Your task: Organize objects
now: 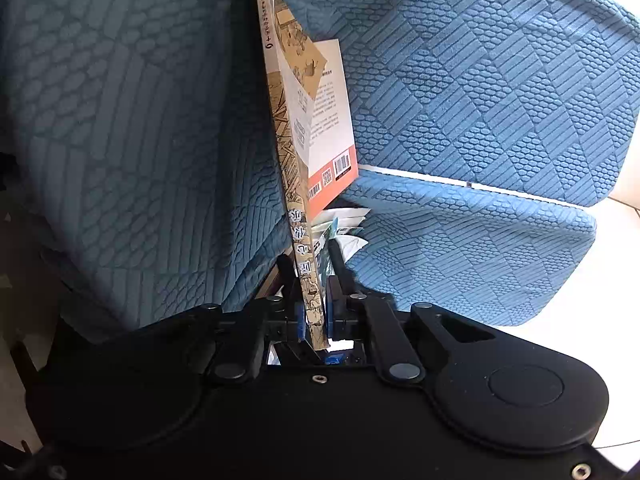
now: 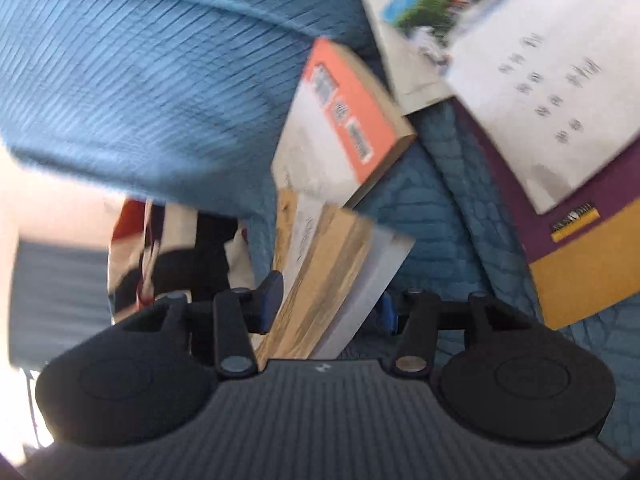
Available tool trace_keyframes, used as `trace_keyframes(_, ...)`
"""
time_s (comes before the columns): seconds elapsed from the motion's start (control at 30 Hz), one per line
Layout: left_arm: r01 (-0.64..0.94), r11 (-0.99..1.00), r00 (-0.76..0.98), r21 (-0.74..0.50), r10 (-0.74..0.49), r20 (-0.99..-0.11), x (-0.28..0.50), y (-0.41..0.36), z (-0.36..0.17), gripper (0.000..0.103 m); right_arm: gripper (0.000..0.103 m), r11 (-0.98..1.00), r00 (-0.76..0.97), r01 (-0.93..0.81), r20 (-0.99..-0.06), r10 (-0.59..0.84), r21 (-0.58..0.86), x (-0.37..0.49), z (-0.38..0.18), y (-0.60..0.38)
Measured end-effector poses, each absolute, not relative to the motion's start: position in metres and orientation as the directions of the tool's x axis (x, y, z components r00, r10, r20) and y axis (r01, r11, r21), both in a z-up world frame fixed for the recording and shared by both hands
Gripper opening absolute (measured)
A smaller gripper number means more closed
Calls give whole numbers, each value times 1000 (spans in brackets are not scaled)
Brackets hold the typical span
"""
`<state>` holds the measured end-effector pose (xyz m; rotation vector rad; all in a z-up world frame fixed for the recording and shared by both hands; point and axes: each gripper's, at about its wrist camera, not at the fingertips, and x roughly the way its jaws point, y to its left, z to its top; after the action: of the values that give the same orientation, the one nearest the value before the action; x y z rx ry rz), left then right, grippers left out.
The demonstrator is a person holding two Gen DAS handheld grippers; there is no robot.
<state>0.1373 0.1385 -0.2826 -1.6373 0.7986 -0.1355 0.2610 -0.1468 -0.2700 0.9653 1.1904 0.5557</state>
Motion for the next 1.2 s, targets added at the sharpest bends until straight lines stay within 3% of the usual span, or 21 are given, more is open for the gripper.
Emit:
trace_keyframes(0.03,-415,-15,756,-910,-562,-336,136,140,-282,8,33,503,316,124,-514,797,855,261,-270,-148)
trace_keyframes(0.13,-398,13,759,-917,-557,-337,133,146,-273,10,17,492,296,79,-491,819,867,260,-264,-144)
trace_keyframes(0.17,-390,26,760,-920,-554,-338,132,149,-268,10,17,488,292,55,-481,827,871,258,-259,-142)
trace_keyframes(0.57,-303,102,749,-947,-588,-304,119,180,-223,15,17,564,339,-263,-472,814,783,226,-176,-119)
trace_keyframes(1.2,-166,178,624,-970,-743,-243,130,180,-183,16,19,632,531,-271,-434,728,726,155,-127,-146)
